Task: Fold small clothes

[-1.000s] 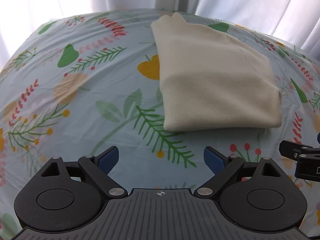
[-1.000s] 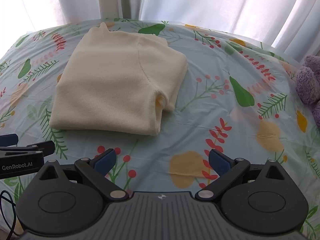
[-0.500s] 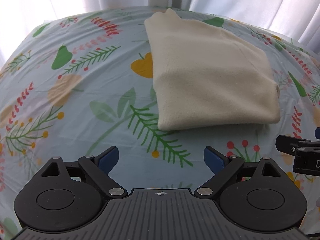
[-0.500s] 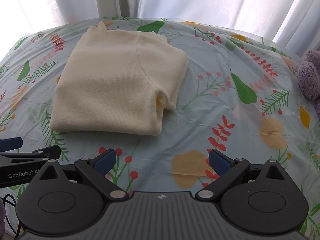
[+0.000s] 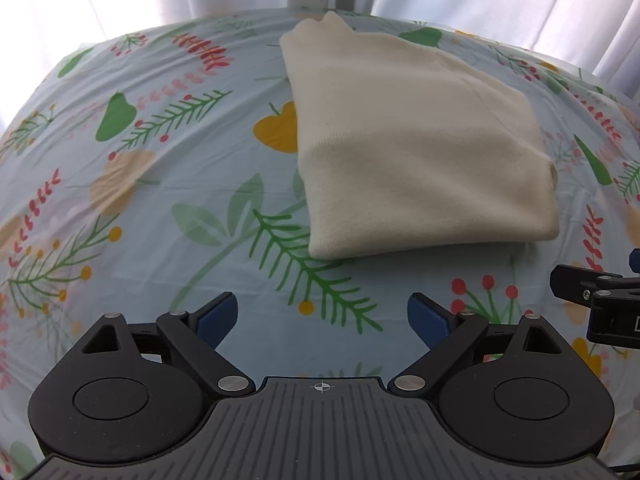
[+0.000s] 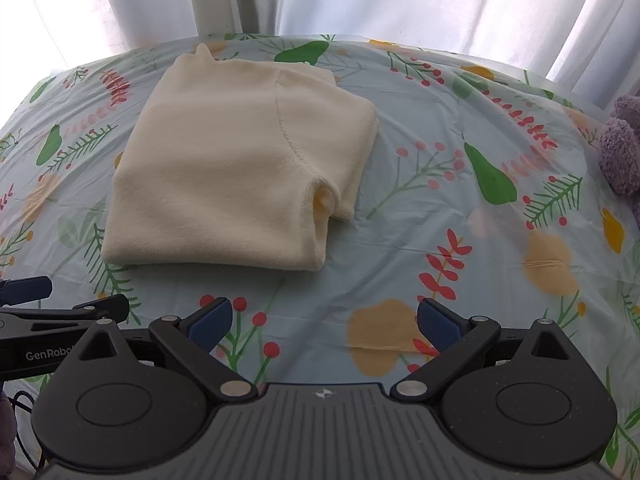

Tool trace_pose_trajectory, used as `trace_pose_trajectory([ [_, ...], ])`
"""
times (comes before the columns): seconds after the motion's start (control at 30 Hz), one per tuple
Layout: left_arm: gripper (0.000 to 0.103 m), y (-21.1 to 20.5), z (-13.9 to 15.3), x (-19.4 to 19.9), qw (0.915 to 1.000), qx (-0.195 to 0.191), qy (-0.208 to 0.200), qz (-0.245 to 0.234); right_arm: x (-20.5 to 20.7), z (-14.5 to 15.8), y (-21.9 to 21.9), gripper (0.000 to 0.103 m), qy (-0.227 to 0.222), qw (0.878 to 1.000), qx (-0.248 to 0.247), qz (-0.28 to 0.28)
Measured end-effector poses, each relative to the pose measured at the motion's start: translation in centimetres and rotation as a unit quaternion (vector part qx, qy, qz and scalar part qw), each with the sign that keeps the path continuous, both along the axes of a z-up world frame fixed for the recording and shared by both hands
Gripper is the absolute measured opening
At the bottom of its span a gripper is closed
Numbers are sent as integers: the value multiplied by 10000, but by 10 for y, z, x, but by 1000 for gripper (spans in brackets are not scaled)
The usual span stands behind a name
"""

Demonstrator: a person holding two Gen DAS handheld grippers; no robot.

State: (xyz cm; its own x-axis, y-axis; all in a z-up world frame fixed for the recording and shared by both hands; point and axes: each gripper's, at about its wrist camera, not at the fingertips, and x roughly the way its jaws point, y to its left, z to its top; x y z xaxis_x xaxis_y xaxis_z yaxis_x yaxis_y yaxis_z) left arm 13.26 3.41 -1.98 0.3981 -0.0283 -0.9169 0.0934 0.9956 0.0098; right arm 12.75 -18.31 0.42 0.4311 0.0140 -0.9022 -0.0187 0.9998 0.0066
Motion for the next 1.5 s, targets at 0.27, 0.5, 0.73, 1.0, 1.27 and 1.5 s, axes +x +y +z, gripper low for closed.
trace_pose_trajectory([
  [0.27,96,0,0,1,10000,11,8,12,1,-1,0,99,26,10000,1,-4],
  [0.5,96,0,0,2,10000,-10,23,22,0,-1,-1,99,33,10000,1,1],
  [0.73,96,-1,1,2,10000,-12,9,32,-1,0,-1,99,19,10000,19,5],
  [1.0,96,-1,1,1,10000,-1,13,43,-1,0,0,99,31,10000,-4,-1],
  [1.27,96,-2,1,1,10000,-1,4,34,-2,1,-1,99,11,10000,-1,-25],
  [1.5,96,-2,1,1,10000,-9,9,29,-3,2,0,99,-9,10000,-31,-8],
])
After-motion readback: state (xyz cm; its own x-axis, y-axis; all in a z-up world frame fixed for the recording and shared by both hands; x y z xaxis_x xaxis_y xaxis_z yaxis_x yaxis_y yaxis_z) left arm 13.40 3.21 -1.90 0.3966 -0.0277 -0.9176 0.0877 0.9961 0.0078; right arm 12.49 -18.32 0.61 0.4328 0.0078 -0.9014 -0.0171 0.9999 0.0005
